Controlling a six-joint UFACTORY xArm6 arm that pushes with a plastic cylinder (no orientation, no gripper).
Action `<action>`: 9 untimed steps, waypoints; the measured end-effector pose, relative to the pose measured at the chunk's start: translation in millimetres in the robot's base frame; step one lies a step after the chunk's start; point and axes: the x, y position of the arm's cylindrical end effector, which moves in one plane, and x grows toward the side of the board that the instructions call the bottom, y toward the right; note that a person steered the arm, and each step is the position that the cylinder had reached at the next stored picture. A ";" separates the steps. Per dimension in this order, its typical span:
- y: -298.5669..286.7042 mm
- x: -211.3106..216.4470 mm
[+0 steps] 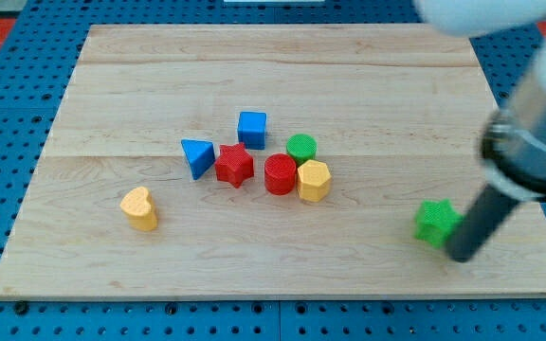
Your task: Push the green star below the hexagon
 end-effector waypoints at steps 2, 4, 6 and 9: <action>61.5 -25.0; -25.1 -36.9; -56.8 -14.1; -88.3 -9.7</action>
